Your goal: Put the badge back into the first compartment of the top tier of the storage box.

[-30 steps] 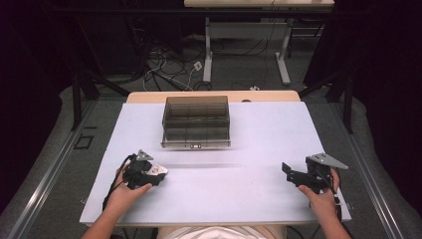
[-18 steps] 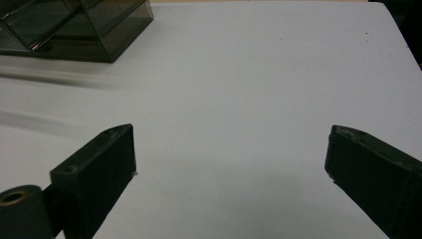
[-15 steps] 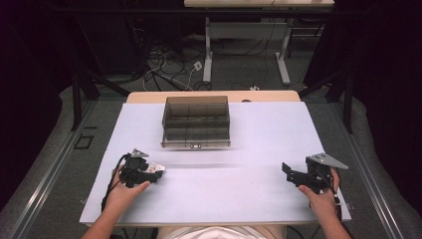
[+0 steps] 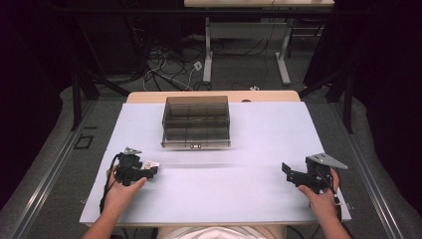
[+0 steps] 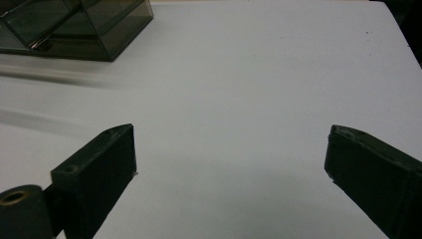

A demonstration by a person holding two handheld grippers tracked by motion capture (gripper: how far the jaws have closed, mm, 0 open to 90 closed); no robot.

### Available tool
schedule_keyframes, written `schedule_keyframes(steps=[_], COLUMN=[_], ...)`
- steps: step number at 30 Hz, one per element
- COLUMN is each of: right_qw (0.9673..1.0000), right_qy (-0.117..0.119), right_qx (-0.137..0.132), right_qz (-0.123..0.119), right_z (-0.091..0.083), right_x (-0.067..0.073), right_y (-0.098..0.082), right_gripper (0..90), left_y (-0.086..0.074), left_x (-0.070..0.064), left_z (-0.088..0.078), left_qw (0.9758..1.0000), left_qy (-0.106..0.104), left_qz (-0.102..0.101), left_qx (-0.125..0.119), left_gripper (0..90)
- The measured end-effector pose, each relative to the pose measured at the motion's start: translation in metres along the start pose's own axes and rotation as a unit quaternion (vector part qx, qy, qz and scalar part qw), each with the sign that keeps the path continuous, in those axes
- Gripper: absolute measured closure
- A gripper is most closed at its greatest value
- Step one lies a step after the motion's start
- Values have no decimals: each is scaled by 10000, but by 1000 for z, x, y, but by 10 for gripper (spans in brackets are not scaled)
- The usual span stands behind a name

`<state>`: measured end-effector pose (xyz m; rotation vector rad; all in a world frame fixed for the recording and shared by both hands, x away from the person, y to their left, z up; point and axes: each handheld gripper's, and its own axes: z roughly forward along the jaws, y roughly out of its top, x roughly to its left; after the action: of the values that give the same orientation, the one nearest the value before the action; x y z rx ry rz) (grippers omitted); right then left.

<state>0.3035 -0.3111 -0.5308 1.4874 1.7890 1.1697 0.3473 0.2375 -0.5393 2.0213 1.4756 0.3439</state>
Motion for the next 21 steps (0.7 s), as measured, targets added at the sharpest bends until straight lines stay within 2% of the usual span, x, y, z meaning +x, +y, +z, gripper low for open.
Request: schedule_keyframes(steps=[9,14,15,21], right_qw=[10000,10000,10000,10000], right_qy=[-6,-15,-15,-44], right_qx=[-4,0,0,48], right_qz=[-32,2,11,-27], right_z=[1,1,1,0], right_x=[-1,0,0,-1], right_y=[0,0,0,0], right_gripper=[61,62,62,64], left_y=[0,0,0,1], left_x=[6,9,9,12], left_z=[-5,-7,-7,-9], left_qw=[9995,9989,9987,9981], left_qy=[238,255,308,318], left_qz=[-204,-366,-369,-486], left_qx=[-96,-145,-144,-227], left_gripper=[331,332,331,331])
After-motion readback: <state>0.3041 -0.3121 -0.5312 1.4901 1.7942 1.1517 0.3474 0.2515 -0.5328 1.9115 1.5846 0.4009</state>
